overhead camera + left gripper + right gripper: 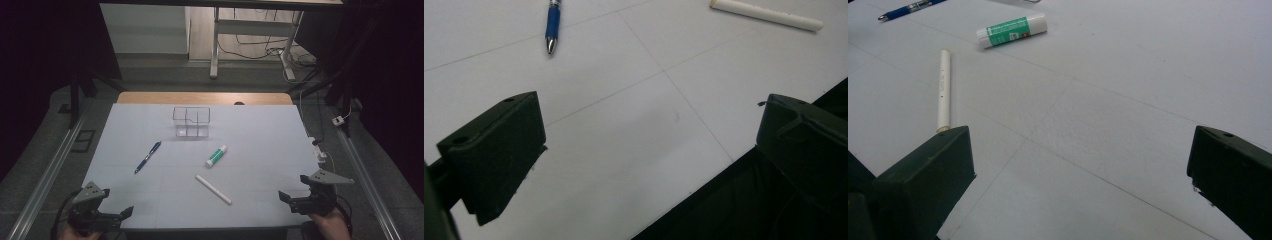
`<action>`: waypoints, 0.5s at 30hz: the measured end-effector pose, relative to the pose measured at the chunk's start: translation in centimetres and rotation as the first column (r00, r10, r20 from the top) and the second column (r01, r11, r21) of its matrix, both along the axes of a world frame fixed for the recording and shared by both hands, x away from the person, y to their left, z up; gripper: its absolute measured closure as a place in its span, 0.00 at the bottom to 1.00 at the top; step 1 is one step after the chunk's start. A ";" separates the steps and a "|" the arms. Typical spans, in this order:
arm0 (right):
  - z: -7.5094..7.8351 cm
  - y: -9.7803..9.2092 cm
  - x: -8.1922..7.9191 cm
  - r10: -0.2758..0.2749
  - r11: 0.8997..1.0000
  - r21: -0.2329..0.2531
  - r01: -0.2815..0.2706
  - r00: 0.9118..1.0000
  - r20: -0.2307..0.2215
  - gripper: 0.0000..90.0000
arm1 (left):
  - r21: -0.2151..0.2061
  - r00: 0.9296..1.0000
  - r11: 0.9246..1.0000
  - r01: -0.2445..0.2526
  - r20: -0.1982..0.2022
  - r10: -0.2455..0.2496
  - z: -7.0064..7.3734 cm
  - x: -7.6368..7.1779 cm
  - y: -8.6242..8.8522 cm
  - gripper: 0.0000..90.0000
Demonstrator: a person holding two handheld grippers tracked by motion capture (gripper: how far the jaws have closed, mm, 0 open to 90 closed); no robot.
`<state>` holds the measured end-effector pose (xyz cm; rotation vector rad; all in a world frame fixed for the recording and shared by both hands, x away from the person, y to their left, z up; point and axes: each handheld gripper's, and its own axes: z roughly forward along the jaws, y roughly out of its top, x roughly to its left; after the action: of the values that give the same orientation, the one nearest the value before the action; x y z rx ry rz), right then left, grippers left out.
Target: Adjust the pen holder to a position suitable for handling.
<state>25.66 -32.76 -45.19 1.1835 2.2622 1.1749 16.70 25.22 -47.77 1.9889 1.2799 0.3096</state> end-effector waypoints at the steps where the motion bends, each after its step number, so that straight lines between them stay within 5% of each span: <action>1: 0.0 0.0 0.0 0.000 1.000 0.002 0.000 1.000 0.001 0.00 | -0.005 1.000 1.000 0.001 0.000 -0.001 0.0 0.0 0.0 0.00; 15: 0.0 0.4 -0.2 0.036 0.999 -0.020 -0.036 0.999 0.004 0.00 | -0.012 1.000 1.000 0.005 -0.016 -0.005 0.0 0.2 -0.1 0.00</action>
<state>25.48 -32.40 -45.21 1.1363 2.2960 1.1638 16.85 25.14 -47.78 1.9882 1.2831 0.2839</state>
